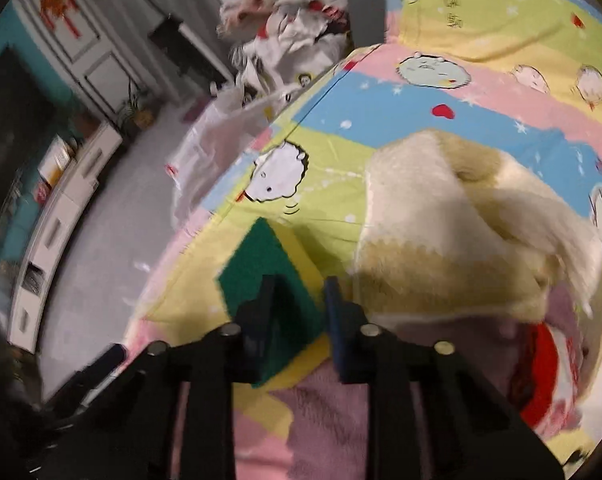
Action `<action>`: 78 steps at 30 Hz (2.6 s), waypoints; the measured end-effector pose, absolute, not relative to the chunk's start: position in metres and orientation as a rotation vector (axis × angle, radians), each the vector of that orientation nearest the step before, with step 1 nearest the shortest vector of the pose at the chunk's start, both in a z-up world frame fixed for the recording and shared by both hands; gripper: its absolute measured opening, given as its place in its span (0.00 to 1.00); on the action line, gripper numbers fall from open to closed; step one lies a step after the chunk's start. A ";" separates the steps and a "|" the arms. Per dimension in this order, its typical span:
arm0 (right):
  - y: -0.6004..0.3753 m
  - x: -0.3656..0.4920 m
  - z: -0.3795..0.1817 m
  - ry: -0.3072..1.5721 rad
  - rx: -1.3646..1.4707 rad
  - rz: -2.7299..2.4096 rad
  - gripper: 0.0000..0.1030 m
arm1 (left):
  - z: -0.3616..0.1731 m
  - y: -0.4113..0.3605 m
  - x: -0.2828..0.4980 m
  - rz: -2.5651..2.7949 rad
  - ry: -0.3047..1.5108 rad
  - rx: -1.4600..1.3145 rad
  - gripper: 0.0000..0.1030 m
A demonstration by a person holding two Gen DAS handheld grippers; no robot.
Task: Organize soft objects
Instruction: 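Grasp the green-and-yellow sponge with the right gripper, then carry the sponge into the green box and open the right gripper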
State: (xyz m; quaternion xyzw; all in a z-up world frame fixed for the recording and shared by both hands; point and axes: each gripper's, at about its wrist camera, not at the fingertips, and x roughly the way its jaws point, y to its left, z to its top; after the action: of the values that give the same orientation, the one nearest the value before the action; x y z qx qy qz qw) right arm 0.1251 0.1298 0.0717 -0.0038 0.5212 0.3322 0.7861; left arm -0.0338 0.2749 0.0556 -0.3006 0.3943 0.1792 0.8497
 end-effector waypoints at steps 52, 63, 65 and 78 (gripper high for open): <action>-0.184 0.022 0.095 1.004 0.384 0.416 0.37 | 0.089 -0.039 -0.017 -0.459 0.848 -0.293 0.53; -0.325 -0.006 0.143 0.737 0.564 0.166 0.37 | 0.135 -0.175 0.000 -0.720 0.668 -0.132 0.53; -0.350 -0.012 0.142 0.705 0.600 0.111 0.37 | 0.136 -0.203 0.005 -0.771 0.665 -0.104 0.53; -0.435 -0.038 0.119 0.629 0.758 -0.135 0.33 | 0.116 -0.304 0.019 -0.969 0.750 -0.053 0.53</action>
State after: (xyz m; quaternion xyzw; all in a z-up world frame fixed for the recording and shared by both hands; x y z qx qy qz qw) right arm -0.0383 -0.4354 0.1195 0.3635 0.3016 -0.0646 0.8791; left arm 0.0193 -0.3039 0.1156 -0.0250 0.3520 -0.4548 0.8177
